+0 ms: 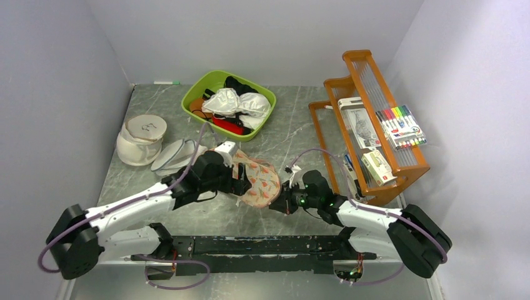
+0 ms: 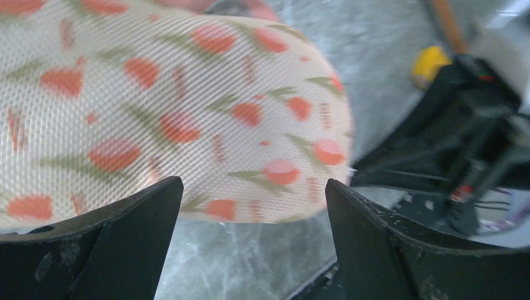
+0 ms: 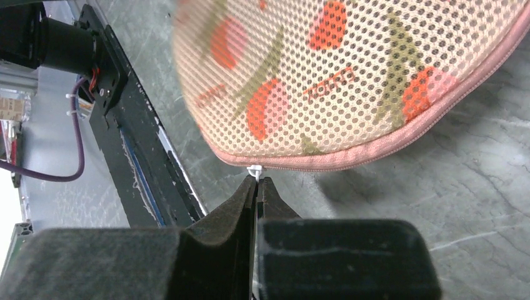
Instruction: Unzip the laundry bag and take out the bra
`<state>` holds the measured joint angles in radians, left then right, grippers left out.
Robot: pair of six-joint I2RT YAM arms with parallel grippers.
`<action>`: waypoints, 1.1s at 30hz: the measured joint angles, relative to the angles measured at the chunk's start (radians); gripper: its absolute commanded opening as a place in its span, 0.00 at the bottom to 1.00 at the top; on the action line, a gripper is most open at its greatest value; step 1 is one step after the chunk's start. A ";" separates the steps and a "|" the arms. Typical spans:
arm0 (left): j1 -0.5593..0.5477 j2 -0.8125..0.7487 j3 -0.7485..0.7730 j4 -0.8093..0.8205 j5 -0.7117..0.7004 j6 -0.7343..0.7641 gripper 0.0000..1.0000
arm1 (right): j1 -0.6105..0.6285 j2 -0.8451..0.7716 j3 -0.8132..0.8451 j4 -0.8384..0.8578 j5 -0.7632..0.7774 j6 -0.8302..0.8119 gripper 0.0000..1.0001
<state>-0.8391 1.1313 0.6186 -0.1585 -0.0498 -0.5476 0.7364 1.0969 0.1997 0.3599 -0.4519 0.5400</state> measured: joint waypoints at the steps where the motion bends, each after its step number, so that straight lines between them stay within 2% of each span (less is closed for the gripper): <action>1: 0.000 -0.032 -0.003 0.005 0.026 0.005 0.94 | 0.003 0.009 0.004 0.005 0.001 0.001 0.00; 6: -0.031 -0.079 -0.002 0.014 0.117 0.022 0.88 | 0.005 0.021 0.025 0.018 0.013 0.000 0.00; 13: -0.358 0.131 0.175 -0.072 -0.038 0.137 0.69 | 0.005 0.010 0.049 0.013 0.029 -0.005 0.00; 15: -0.407 0.175 0.192 -0.071 -0.090 0.170 0.63 | 0.005 -0.003 0.049 0.008 0.036 -0.005 0.00; 20: -0.417 0.233 0.188 -0.080 -0.228 0.180 0.62 | 0.005 -0.039 0.049 -0.016 0.048 -0.005 0.00; 27: -0.417 0.238 0.184 -0.074 -0.296 0.174 0.64 | 0.005 -0.062 0.049 -0.032 0.054 -0.005 0.00; 29: -0.417 0.255 0.187 -0.071 -0.305 0.174 0.62 | 0.005 -0.061 0.049 -0.032 0.053 -0.005 0.00; 33: -0.417 0.308 0.198 -0.067 -0.312 0.175 0.50 | 0.005 -0.045 0.049 -0.031 0.052 -0.005 0.00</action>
<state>-1.2560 1.4395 0.8165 -0.2256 -0.3614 -0.3729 0.7418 1.0519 0.2485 0.3290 -0.3996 0.5354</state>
